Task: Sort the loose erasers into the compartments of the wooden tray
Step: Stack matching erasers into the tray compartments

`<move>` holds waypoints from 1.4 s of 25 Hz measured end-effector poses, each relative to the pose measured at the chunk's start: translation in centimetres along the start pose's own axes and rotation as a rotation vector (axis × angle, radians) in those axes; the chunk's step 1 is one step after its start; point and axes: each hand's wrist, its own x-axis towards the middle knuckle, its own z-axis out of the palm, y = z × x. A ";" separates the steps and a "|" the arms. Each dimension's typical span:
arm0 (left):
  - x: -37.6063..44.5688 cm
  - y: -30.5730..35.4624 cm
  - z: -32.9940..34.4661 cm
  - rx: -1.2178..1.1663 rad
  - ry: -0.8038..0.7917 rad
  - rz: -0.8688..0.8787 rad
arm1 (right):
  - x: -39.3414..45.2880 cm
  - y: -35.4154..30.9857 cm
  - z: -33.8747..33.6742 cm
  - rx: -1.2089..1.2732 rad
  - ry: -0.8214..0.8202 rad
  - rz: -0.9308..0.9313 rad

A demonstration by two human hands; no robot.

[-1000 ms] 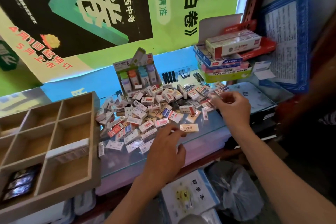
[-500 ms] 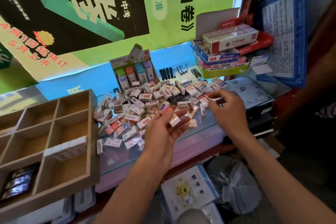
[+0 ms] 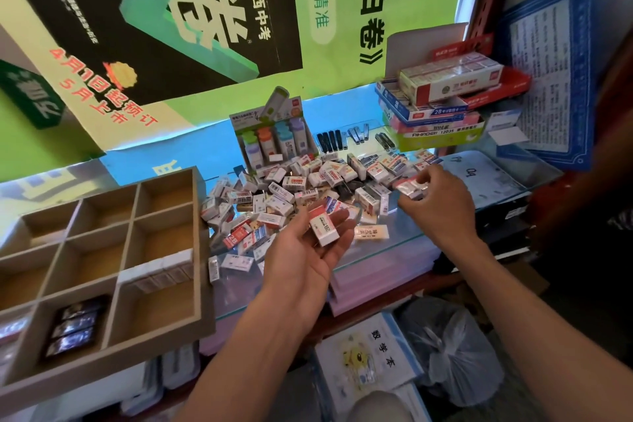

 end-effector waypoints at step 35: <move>-17.6 21.3 -33.9 0.368 0.509 0.479 | -22.7 -43.1 10.3 0.010 -0.881 -0.907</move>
